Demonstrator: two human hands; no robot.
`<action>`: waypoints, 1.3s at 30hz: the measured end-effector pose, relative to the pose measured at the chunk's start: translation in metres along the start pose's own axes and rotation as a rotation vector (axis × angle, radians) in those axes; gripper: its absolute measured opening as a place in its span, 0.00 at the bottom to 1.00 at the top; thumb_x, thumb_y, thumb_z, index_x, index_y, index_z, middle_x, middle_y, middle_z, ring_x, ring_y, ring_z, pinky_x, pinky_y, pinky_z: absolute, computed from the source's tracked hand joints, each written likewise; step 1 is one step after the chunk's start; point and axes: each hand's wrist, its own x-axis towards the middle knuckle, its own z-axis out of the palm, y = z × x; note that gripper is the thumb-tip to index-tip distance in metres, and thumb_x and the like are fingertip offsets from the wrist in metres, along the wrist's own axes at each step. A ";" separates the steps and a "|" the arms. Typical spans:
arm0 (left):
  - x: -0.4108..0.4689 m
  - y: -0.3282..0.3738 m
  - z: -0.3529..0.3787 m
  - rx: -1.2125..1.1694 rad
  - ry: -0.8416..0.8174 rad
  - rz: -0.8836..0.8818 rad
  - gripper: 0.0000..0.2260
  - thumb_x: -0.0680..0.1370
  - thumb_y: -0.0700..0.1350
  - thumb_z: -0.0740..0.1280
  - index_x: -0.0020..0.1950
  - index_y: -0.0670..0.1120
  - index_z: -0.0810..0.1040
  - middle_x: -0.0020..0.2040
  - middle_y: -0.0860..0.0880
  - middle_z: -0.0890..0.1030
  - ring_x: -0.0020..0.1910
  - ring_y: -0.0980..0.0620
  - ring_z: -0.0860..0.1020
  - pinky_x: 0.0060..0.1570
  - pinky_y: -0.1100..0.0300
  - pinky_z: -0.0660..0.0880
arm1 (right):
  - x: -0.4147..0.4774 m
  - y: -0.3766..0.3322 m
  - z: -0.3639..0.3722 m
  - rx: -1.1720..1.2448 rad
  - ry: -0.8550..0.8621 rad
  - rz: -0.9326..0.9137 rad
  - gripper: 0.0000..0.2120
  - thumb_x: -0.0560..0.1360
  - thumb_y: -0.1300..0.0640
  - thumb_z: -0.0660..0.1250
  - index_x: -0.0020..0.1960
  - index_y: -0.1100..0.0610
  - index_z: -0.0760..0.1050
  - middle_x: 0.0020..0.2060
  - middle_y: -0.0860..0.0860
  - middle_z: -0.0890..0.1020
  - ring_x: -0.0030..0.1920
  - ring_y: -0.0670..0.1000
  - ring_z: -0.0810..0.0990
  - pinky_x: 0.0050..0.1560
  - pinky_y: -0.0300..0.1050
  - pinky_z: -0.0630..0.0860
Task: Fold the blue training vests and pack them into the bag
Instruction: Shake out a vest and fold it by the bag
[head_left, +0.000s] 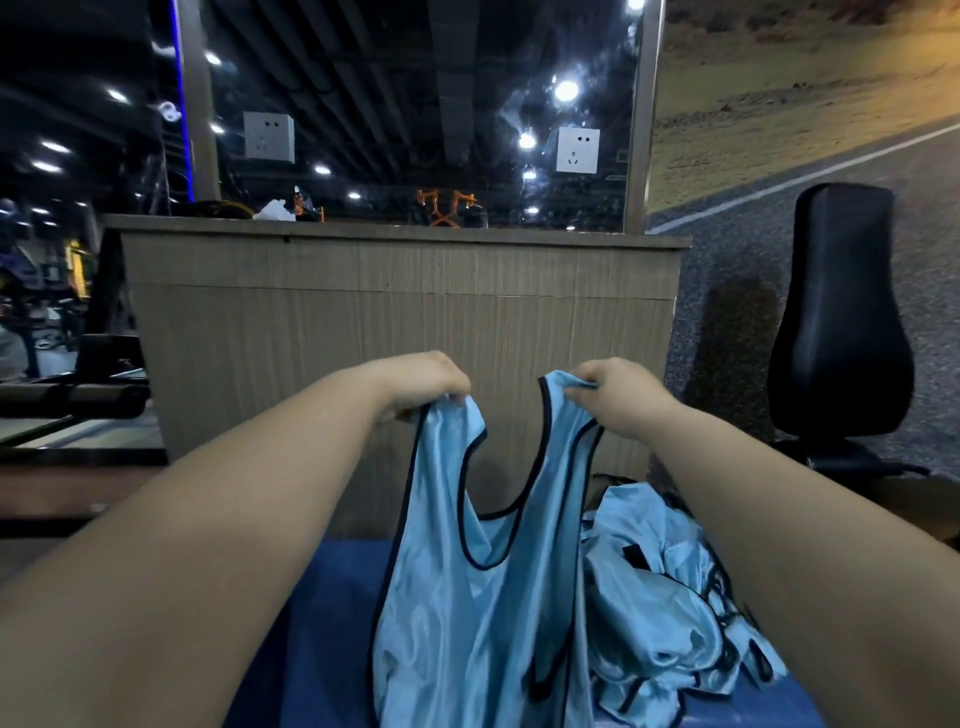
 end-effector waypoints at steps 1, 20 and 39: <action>0.002 -0.002 -0.006 0.032 0.048 -0.011 0.07 0.73 0.36 0.61 0.48 0.47 0.69 0.44 0.45 0.68 0.38 0.49 0.65 0.33 0.58 0.61 | 0.000 0.004 -0.004 -0.032 0.018 0.004 0.12 0.81 0.52 0.62 0.38 0.50 0.72 0.33 0.49 0.75 0.35 0.50 0.73 0.34 0.45 0.66; -0.013 -0.009 -0.101 0.301 0.892 -0.084 0.14 0.83 0.52 0.59 0.62 0.47 0.76 0.53 0.44 0.79 0.47 0.43 0.76 0.42 0.54 0.69 | -0.014 0.029 -0.076 -0.092 0.514 0.261 0.12 0.79 0.60 0.55 0.58 0.57 0.74 0.50 0.59 0.78 0.49 0.61 0.75 0.48 0.54 0.74; -0.005 0.003 -0.038 -0.235 0.413 -0.068 0.08 0.74 0.37 0.57 0.35 0.47 0.64 0.33 0.46 0.64 0.31 0.50 0.61 0.33 0.56 0.58 | -0.010 0.001 -0.047 0.060 0.285 0.100 0.14 0.79 0.46 0.65 0.41 0.55 0.73 0.32 0.51 0.74 0.35 0.52 0.73 0.32 0.46 0.65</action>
